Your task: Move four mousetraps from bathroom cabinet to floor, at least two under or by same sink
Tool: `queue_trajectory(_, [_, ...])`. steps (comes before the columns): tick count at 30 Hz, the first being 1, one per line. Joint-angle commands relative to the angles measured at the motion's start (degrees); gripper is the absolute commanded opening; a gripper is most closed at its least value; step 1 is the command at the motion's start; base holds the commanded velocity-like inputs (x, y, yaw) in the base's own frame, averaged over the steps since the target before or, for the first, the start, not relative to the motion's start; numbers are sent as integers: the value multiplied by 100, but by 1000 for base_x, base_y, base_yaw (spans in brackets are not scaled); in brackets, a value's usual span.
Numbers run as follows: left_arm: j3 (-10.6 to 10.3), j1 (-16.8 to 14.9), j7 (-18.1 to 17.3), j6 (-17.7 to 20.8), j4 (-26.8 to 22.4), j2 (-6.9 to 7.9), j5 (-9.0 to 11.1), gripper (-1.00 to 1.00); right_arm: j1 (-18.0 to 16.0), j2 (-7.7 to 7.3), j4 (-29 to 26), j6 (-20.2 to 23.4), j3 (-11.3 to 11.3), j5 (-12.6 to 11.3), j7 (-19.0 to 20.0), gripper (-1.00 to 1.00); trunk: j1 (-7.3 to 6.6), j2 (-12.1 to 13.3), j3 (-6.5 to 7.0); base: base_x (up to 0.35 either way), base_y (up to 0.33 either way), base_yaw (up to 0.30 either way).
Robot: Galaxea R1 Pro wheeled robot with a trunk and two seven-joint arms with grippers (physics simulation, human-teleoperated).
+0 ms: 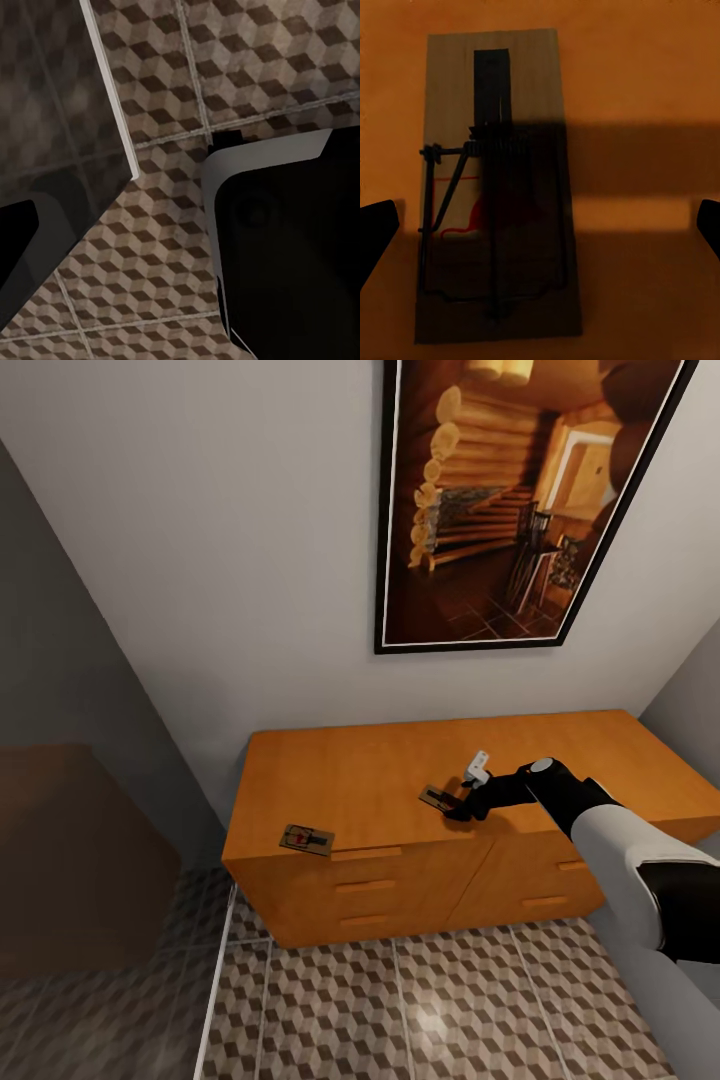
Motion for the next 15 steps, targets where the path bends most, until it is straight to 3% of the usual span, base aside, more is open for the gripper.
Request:
queue_trajectory(1, [-48,-6,1,-31,18,-4,39,100,-3,-3,-11,36,46,-31,15,100,3,-10,-10,0,0,0])
queue_trajectory(15, [-48,-6,1,-31,17,-4,39,100,0,50,-11,39,46,-26,-51,100,3,-10,-10,0,0,0])
